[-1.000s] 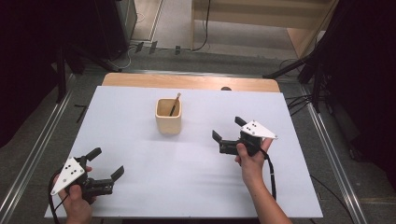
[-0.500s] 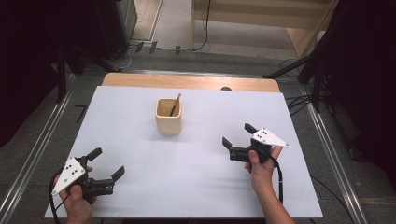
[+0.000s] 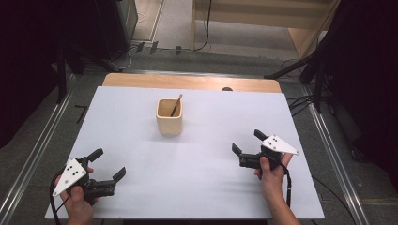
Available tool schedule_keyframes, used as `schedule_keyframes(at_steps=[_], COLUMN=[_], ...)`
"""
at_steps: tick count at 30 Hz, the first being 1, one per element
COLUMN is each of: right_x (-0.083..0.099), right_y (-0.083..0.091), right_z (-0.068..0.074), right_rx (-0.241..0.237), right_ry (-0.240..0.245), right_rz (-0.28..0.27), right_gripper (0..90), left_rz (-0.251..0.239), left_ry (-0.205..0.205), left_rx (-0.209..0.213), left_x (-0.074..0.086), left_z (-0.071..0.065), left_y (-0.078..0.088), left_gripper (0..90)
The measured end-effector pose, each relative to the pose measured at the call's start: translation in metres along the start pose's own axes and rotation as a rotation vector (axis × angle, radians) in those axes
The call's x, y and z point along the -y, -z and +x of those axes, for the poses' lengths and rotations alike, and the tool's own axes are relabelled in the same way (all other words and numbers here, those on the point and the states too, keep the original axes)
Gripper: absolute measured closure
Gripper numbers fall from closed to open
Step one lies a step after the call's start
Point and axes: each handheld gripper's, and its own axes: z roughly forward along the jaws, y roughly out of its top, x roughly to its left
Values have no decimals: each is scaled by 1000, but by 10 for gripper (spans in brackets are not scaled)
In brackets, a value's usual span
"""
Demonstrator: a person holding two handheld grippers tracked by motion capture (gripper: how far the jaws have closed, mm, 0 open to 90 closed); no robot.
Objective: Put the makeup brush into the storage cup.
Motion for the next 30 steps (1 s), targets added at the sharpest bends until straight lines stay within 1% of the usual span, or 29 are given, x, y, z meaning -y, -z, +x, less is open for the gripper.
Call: schedule_keyframes(at_steps=[10, 19, 25, 30], right_x=[10, 15, 15, 18], right_y=[15, 31, 44, 52], right_z=[-5, -7, -5, -2], right_rx=[17, 26, 29, 28], right_ry=[5, 2, 4, 27], right_rz=[4, -12, -32, -35], right_gripper=[0, 0, 0, 0], left_rz=[2, 0, 1, -2], left_ry=[-3, -4, -5, -4], left_rx=[1, 1, 3, 2], left_x=[0, -1, 0, -1], left_z=[-1, -1, 1, 1], left_y=[0, 0, 0, 1], left_gripper=[0, 0, 0, 0])
